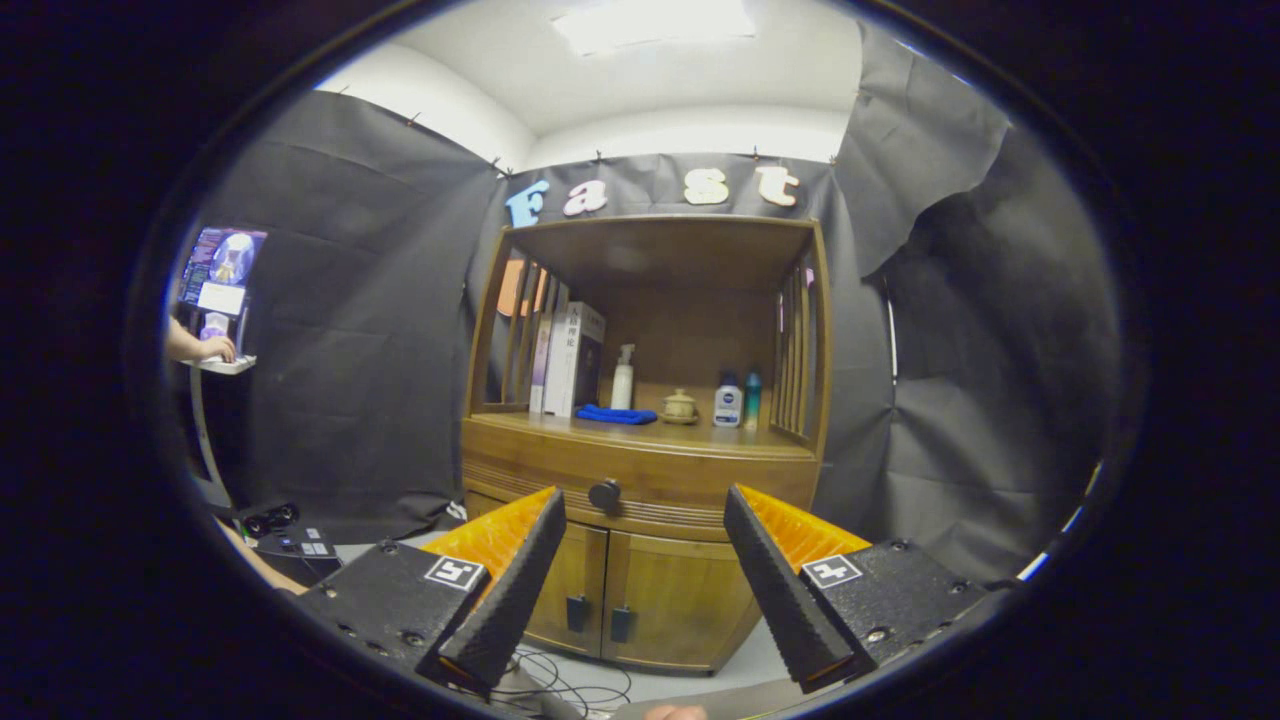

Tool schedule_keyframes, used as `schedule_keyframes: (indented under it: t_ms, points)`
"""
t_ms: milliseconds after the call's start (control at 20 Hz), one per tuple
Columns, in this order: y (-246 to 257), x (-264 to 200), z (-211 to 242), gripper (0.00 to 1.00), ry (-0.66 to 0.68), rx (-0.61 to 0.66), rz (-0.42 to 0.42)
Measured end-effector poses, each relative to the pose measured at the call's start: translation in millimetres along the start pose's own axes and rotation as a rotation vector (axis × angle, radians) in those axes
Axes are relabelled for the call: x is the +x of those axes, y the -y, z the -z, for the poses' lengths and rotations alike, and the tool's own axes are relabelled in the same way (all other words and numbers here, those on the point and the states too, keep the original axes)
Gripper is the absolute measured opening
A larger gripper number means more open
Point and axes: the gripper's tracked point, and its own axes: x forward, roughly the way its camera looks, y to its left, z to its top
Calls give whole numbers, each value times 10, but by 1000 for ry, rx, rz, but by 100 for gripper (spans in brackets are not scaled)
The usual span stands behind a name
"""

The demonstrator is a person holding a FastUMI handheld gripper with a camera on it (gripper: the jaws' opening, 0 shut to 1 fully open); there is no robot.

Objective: Pull open the drawer, take out the items inside it, and place them on the countertop above the cabinet.

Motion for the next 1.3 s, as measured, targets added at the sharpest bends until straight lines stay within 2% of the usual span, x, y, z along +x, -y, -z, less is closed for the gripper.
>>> schedule_keyframes:
  t_ms: [850, 1050, 1300]
  points:
    - [16, 159, 206, 100, -49, -1, 37]
    - [-118, 399, 202, 100, -49, -38, 17]
    - [-385, 995, 229, 100, -57, -36, -11]
